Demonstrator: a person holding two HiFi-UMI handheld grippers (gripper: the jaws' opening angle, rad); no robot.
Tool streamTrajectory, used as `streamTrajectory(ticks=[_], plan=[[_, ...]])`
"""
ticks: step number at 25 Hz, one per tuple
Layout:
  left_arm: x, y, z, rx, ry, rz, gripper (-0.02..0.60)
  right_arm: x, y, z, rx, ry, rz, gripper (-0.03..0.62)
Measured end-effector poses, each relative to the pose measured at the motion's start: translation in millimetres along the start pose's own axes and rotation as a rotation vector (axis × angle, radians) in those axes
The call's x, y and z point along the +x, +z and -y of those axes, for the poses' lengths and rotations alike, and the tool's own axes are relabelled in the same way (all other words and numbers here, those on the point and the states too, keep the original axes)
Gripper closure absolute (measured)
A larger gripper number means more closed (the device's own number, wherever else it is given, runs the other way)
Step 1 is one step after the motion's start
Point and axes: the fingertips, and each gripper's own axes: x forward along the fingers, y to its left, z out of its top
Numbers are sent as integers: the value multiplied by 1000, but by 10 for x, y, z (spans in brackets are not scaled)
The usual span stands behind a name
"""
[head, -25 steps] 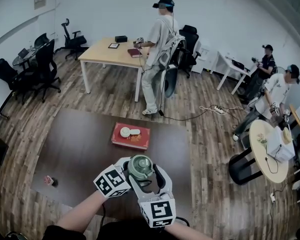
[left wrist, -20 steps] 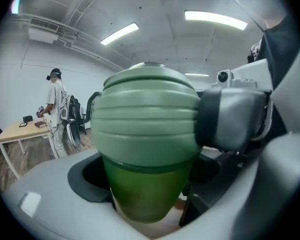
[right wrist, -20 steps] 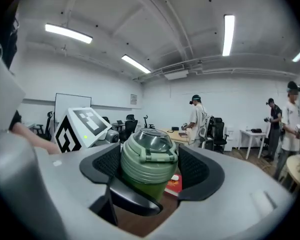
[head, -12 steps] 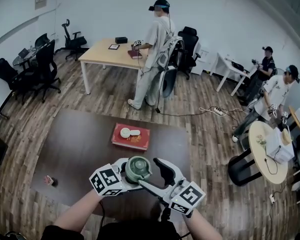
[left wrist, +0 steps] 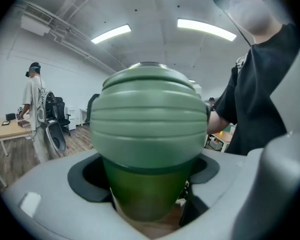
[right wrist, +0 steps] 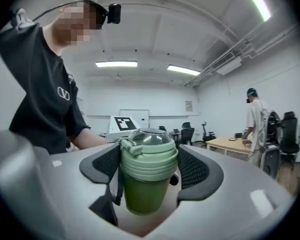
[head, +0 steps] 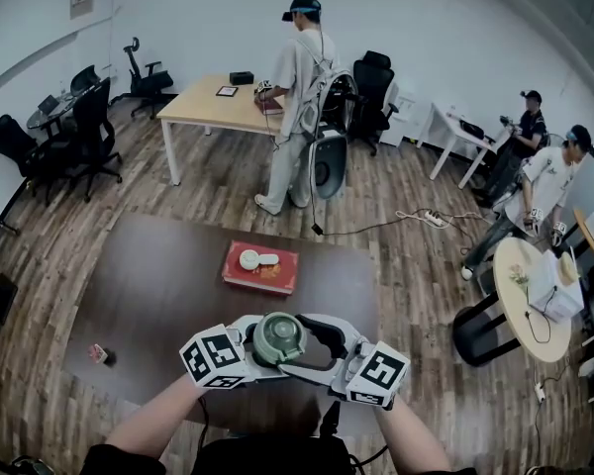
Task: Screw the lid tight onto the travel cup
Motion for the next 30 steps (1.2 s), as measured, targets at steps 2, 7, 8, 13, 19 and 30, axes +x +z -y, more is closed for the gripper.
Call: streamTrajectory(ticks=[2, 7, 8, 13, 19, 30], plan=[[-22, -30, -103, -13, 56, -5, 173, 64, -21, 43, 31, -165, 13, 223], [32, -127, -230, -34, 146, -33, 175, 106, -141, 115, 141, -606, -58, 224], [48, -133, -234, -36, 154, -35, 173, 98, -153, 120, 157, -658, -68, 224], [82, -138, -244, -21, 181, -56, 173, 56, -164, 140, 191, -703, -68, 224], [-15, 2, -127, -94, 31, 51, 173, 71, -38, 32, 18, -382, 1, 220], [3, 0, -121, -42, 52, 9, 176, 41, -6, 71, 6, -187, -7, 227]])
